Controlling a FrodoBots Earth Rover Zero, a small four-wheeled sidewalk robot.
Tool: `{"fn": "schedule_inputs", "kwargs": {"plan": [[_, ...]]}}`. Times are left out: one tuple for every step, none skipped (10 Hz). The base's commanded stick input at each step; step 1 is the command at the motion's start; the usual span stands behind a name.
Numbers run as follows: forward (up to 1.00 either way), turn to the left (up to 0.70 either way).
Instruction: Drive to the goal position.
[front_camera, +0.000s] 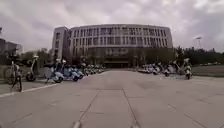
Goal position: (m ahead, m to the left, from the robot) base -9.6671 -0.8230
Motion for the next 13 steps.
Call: {"fn": "schedule_inputs", "kwargs": {"plan": [[0.7, 0.0], [0.7, 0.0], [0.7, 0.0], [0.7, 0.0], [0.7, 0.0], [0.7, 0.0], [0.7, 0.0], [0.7, 0.0], [0.7, 0.0], [0.7, 0.0], [0.7, 0.0], [0.7, 0.0], [0.7, 0.0]]}}
